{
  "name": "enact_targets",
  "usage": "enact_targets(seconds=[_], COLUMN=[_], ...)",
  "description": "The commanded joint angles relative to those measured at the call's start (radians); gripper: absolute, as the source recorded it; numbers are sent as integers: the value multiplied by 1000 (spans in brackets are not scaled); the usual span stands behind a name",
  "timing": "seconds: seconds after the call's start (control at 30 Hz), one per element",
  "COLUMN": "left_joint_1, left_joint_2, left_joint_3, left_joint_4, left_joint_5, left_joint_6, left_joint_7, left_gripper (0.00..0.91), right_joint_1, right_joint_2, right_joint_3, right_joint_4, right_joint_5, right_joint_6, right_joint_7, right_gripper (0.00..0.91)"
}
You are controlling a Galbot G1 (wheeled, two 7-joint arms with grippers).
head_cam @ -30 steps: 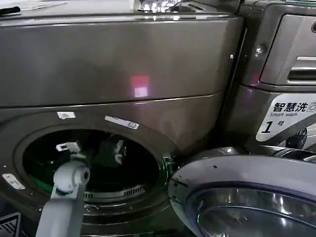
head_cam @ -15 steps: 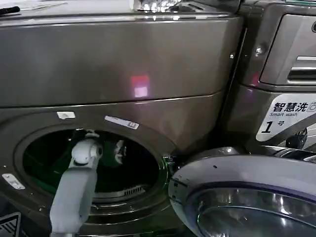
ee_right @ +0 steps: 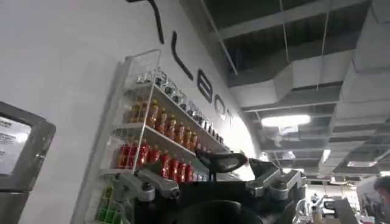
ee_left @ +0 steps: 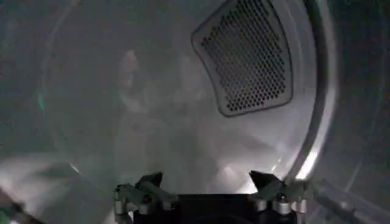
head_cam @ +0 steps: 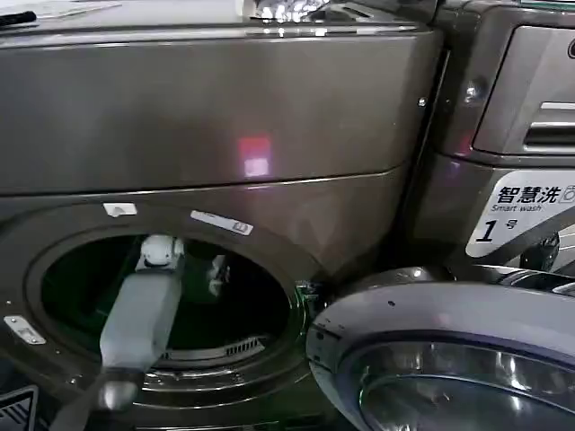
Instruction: Grasp the clothes from the dryer.
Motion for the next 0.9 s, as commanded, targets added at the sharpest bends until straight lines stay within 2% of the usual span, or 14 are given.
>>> enact_targets(seconds=[0.03, 0.27, 0.47, 0.9], left_joint_1=[-191, -288, -338, -440], left_joint_2=[64, 51, 63, 81], left_joint_3=[188, 359, 460, 553], left_joint_4=[255, 425, 521, 574], left_joint_5=[121, 342, 622, 1007], left_joint_6=[-8, -74, -163, -287], left_joint_7=[318, 528, 700, 805], left_gripper=[907, 907, 907, 907], right_joint_1=[4, -2, 1, 8], right_joint_2=[5, 5, 8, 9], right_joint_3=[-7, 1, -3, -18], right_joint_4=[3, -13, -17, -16], right_joint_5=[-4, -14, -20, -30], right_joint_6=[1, 7, 11, 16], right_joint_7=[-2, -7, -8, -10], right_gripper=[907, 907, 907, 907])
